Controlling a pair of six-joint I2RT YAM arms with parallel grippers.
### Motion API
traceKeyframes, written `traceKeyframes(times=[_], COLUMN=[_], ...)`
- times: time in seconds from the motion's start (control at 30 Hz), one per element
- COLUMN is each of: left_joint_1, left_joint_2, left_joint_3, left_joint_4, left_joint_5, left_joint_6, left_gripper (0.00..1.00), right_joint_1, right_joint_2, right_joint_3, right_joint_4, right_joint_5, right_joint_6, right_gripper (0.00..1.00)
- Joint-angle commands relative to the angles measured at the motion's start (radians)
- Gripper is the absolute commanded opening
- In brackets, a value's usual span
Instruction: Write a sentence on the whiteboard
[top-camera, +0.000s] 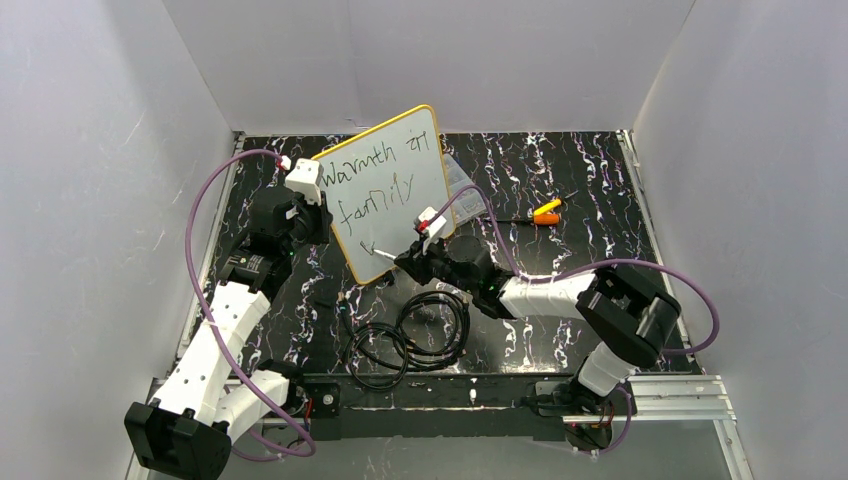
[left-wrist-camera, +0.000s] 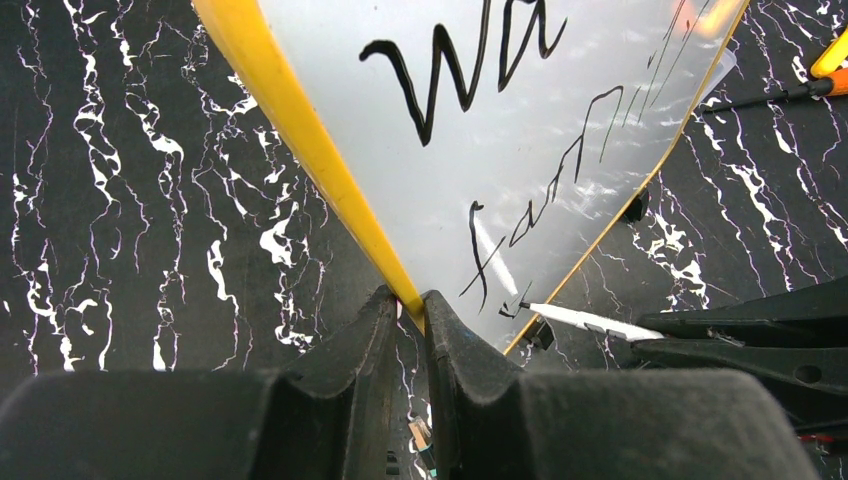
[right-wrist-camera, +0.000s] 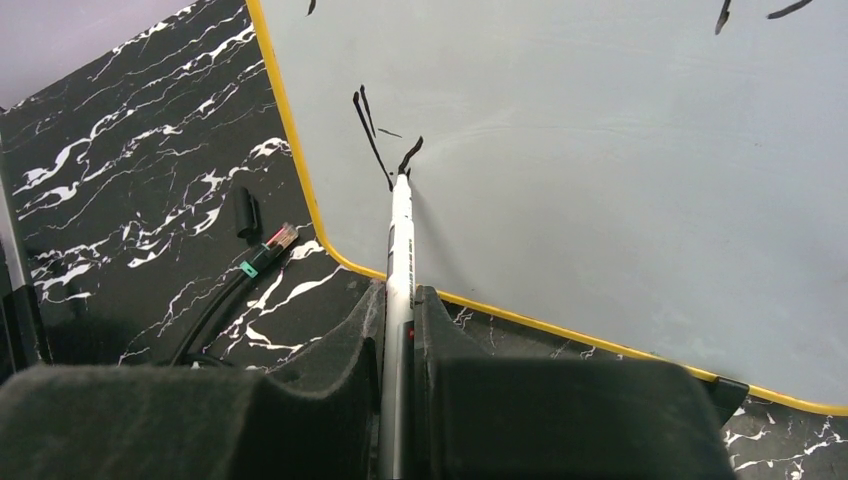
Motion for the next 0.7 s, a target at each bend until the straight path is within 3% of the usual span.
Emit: traceKeyframes(times=[0.0,0.27,0.67], left_joint_1=[0.002,0.002,0.001], left_joint_2=[-0.020,-0.021,-0.022], left_joint_3=[-0.010,-0.010,-0.010], left_joint_4=[0.021,0.020,0.023], left_joint_5=[0.016,0.018,0.019], left_joint_6=[0.007,0.007,0.005], left_gripper=[0.15,0.15,0.15], right_joint_1=[-0.006,-0.006,-0.006], right_joint_2=[0.004,-0.032,-0.073], right_joint_3=[0.003,-0.015,0.025], right_joint_4=[0.024,-0.003,0.001], right_joint_5=[0.035,0.125,0.128], right_joint_6=[-0.005,-0.023,-0.048], right_gripper=[0.01,0.01,0.01])
